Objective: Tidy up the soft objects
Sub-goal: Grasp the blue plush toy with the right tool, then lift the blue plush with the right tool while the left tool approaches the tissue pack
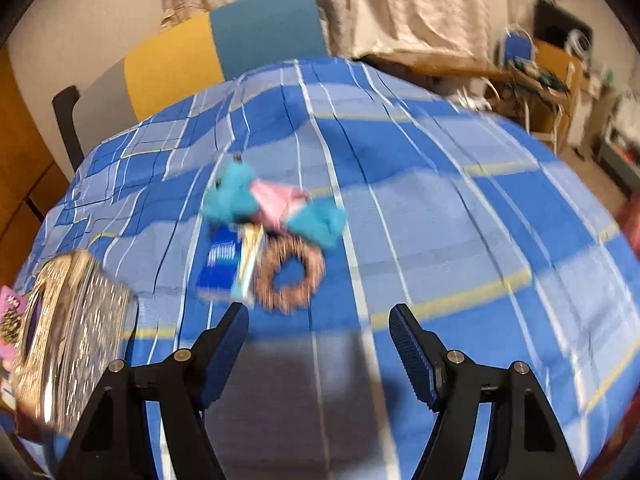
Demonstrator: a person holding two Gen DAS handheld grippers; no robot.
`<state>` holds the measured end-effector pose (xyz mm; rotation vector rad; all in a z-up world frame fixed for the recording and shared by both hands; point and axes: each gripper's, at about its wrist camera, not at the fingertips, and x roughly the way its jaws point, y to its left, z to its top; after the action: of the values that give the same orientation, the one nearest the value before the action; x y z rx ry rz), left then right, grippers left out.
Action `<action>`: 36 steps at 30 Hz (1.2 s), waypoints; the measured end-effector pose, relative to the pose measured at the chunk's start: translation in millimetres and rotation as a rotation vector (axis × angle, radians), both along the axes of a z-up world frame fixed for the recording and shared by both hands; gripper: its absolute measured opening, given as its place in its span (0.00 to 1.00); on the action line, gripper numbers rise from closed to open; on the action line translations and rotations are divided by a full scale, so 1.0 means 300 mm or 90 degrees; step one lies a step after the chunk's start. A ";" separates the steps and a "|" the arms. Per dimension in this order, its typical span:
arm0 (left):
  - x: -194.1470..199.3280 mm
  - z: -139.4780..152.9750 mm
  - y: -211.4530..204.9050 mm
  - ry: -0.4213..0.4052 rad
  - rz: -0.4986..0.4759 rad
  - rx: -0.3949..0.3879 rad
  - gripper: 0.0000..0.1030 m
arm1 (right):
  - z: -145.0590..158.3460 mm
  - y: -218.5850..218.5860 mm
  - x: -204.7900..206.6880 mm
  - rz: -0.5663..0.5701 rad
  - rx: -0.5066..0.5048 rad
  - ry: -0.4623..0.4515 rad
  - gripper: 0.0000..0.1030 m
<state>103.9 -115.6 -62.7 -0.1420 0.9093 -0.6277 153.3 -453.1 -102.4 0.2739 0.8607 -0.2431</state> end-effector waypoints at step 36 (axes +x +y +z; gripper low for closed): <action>0.149 0.061 -0.436 0.021 -0.083 0.046 0.52 | 0.009 -0.205 0.121 0.023 0.105 0.004 0.27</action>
<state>148.7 -246.5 -44.5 -0.0286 0.9772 -0.7138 189.5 -514.6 -99.9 0.4106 0.8929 -0.1390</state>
